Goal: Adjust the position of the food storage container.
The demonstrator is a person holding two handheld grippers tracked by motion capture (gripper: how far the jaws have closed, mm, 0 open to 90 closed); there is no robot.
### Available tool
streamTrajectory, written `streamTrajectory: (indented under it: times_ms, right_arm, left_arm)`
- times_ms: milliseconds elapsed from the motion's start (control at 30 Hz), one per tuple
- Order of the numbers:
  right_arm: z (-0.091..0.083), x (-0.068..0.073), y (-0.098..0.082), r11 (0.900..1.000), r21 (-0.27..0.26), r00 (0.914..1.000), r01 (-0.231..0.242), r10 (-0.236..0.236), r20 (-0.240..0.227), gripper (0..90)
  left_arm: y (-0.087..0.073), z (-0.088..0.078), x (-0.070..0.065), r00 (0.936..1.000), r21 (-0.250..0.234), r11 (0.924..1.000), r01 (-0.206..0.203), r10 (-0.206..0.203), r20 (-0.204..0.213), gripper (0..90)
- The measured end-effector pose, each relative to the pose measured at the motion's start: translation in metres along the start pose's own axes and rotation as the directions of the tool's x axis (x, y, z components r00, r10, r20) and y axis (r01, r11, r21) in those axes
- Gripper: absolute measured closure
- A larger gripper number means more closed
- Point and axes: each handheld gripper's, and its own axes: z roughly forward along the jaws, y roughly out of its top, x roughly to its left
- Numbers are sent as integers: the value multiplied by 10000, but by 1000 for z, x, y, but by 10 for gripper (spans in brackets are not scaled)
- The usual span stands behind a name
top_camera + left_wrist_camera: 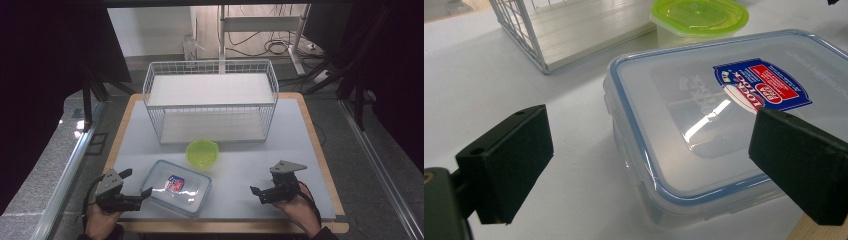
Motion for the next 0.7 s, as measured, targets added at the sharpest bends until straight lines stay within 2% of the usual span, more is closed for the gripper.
streamTrajectory:
  times_ms: [200, 500, 700]
  right_arm:
    - [-1, 1, 4, 9999, 81, 10000, -71, 71, -19, 7]
    - [7, 8, 19, 9992, 391, 9982, -70, 93, -589, 232]
    - [12, 13, 35, 9988, 446, 9959, 206, -166, -884, 394]
  left_arm:
    - [0, 0, 0, 10000, 9, 10000, 16, -16, -16, 34]
    - [1, 1, -1, 9999, 22, 9999, 106, -106, 37, 32]
    - [0, 2, -1, 10000, 21, 10000, 54, -54, -10, 32]
